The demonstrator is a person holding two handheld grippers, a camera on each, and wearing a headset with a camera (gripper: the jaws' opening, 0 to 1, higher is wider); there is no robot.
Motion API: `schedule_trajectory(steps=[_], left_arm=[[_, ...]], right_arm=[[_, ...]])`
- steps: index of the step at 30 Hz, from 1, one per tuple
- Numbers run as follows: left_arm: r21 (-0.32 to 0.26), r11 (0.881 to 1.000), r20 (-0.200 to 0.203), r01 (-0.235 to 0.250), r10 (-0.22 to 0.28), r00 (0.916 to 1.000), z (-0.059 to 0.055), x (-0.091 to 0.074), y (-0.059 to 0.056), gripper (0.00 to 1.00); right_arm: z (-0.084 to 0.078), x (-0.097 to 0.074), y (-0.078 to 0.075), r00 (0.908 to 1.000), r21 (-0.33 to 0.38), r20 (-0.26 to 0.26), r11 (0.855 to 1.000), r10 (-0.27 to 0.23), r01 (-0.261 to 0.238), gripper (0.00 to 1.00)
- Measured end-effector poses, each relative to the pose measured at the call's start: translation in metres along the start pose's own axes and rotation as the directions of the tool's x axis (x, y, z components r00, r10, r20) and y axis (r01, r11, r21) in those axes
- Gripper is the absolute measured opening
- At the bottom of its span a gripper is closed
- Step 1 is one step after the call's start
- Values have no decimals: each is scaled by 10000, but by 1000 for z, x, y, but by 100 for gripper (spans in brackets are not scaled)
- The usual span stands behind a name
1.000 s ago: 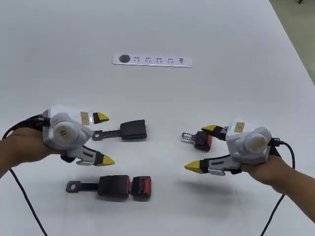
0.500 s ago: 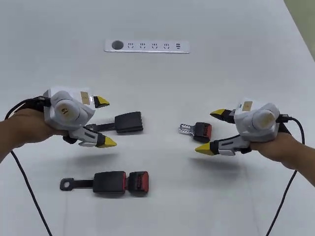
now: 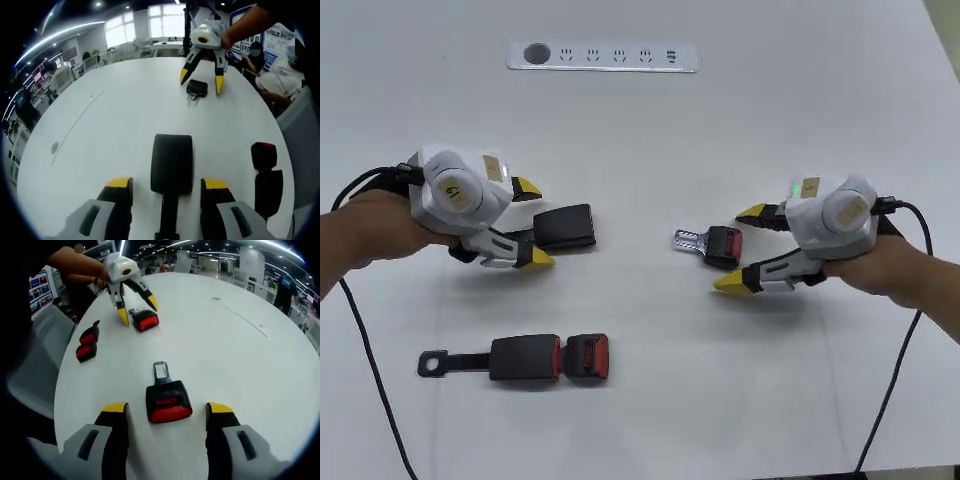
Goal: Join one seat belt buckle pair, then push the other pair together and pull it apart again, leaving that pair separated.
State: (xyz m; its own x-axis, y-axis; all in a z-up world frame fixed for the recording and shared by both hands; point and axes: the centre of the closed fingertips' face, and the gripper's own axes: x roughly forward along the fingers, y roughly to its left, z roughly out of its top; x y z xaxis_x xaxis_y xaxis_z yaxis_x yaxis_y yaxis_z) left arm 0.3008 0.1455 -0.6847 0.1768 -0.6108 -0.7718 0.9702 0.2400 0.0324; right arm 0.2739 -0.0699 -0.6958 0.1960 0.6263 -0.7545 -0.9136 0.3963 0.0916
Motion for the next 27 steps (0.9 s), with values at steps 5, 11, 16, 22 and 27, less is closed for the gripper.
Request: schedule_trajectory(steps=[5,11,16,22,27], left_arm=[[99,9996,65,264,-265,9996,0,2,-1,54],[366,9971,37,666,-667,9978,-1,2,-6,47],[773,9893,-175,1237,-1227,9923,-2,2,-13,38],[1195,9794,-470,1626,-1580,9863,-3,5,-10,33],[1732,9618,-823,2120,-2004,9763,-3,5,-11,33]], right_arm=[[3,4,1,10000,-290,13,9996,59,-59,57],[7,5,3,10000,-457,53,9989,-56,58,48],[6,5,2,9999,-724,3,9973,-125,125,40],[4,4,7,9999,-996,-137,9950,91,-104,34],[4,1,6,9993,-1238,-251,9918,293,-321,34]])
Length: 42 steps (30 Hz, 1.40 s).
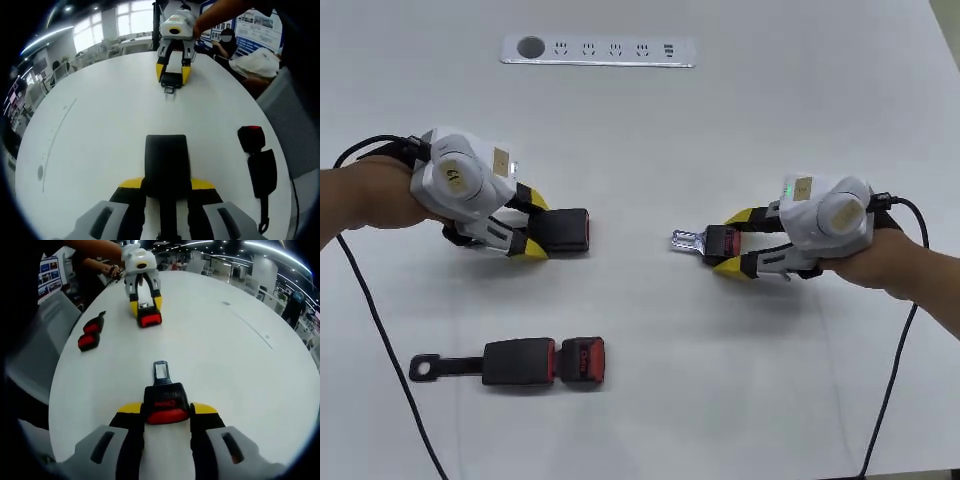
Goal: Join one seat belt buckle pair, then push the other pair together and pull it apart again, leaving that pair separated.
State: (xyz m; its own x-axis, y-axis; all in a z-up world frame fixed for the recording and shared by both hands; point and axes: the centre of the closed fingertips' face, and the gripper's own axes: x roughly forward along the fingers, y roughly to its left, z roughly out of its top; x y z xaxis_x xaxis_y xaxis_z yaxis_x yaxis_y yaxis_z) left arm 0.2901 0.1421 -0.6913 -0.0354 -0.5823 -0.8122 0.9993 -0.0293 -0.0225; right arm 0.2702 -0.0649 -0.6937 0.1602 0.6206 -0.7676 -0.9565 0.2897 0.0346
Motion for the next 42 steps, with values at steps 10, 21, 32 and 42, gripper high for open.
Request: schedule_trajectory(steps=[10,21,32,42], left_arm=[[98,9998,-188,189,-187,9996,-1,0,2,33],[-99,9999,-280,82,-84,9996,0,-2,3,33],[-197,9998,-411,-48,40,9991,-2,-3,2,32],[-302,9995,-384,-136,124,9992,-2,-3,2,32]], right_arm=[[-1,-5,-4,9985,-385,228,9981,498,-489,33],[8,1,-3,9973,-380,478,9978,555,-537,33],[25,17,-3,9961,-448,677,9975,569,-539,33],[42,33,3,9933,-503,983,9972,607,-560,33]])
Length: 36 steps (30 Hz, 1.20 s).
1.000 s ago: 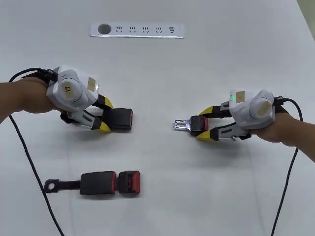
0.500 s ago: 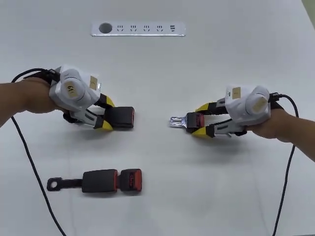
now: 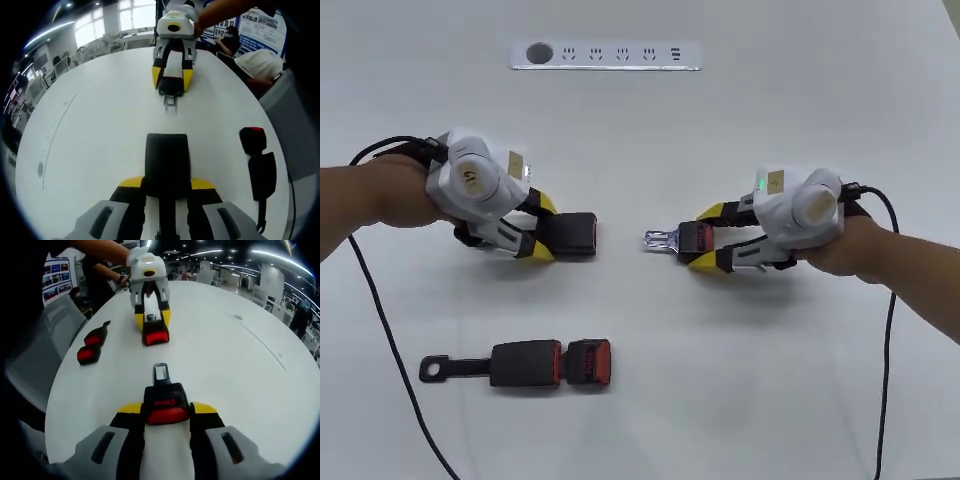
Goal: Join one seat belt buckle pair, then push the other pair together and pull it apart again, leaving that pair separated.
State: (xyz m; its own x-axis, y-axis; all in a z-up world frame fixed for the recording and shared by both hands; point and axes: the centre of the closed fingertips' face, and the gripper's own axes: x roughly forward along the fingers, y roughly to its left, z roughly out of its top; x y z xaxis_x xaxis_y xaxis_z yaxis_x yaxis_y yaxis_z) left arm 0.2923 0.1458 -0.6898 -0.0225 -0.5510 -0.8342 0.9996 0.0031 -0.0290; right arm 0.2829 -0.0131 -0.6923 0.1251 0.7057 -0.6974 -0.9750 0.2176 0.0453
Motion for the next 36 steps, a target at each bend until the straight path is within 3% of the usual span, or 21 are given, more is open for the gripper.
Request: schedule_trajectory(steps=[9,36], left_arm=[[4,10000,-78,-1,1,10000,1,1,0,32],[11,10000,-227,8,-7,9997,1,5,2,32]], right_arm=[[15,9,1,9994,-48,323,9999,150,-149,33],[49,45,5,9979,-522,411,9975,505,-483,33]])
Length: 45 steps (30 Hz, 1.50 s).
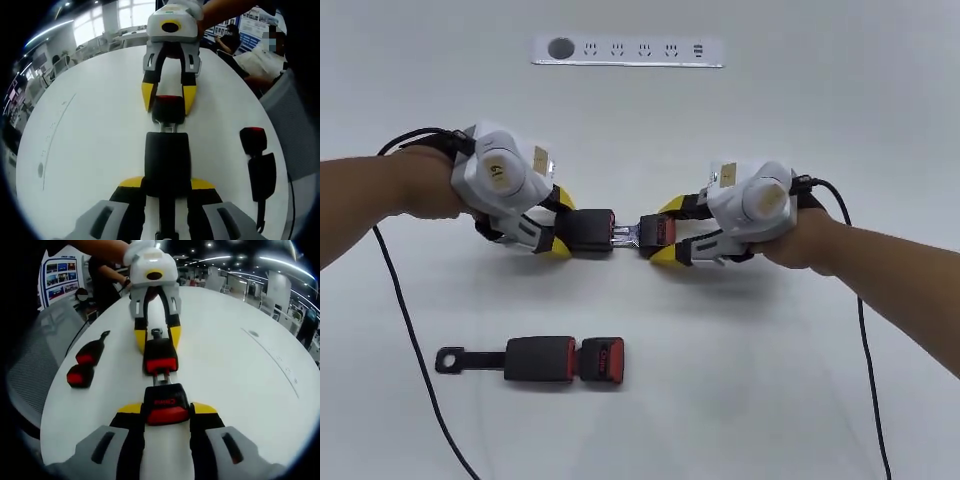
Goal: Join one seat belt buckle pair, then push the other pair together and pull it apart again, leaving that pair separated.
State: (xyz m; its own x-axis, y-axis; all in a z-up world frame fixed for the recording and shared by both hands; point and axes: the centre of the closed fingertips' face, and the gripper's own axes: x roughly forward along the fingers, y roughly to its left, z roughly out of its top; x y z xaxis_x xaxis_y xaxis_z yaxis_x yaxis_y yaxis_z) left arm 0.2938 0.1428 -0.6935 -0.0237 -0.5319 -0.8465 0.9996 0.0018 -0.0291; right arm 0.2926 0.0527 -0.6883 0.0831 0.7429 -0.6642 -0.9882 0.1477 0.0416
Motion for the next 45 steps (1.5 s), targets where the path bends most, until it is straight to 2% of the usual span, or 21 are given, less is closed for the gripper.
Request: schedule_trajectory(steps=[11,16,19,24,40,45], left_arm=[[-4,10000,30,-11,11,10000,2,-1,-1,32],[363,9993,-348,129,-117,9993,5,0,-1,32],[336,9993,-479,158,-142,9987,5,0,-3,32],[256,9996,-475,129,-117,9988,4,0,-2,32],[190,9998,-444,102,-93,9990,6,0,-3,32],[98,9999,-412,45,-40,9991,7,0,-4,33]], right_arm=[[4,5,1,10000,44,-18,10000,-19,19,33],[9,12,2,9999,74,66,9999,89,-89,33],[15,19,4,9999,-24,-58,9999,104,-104,32],[14,20,3,9999,262,-84,9996,55,-53,32],[14,24,4,9985,323,-426,9988,-343,357,32],[14,24,3,9986,298,-398,9989,-336,348,32]])
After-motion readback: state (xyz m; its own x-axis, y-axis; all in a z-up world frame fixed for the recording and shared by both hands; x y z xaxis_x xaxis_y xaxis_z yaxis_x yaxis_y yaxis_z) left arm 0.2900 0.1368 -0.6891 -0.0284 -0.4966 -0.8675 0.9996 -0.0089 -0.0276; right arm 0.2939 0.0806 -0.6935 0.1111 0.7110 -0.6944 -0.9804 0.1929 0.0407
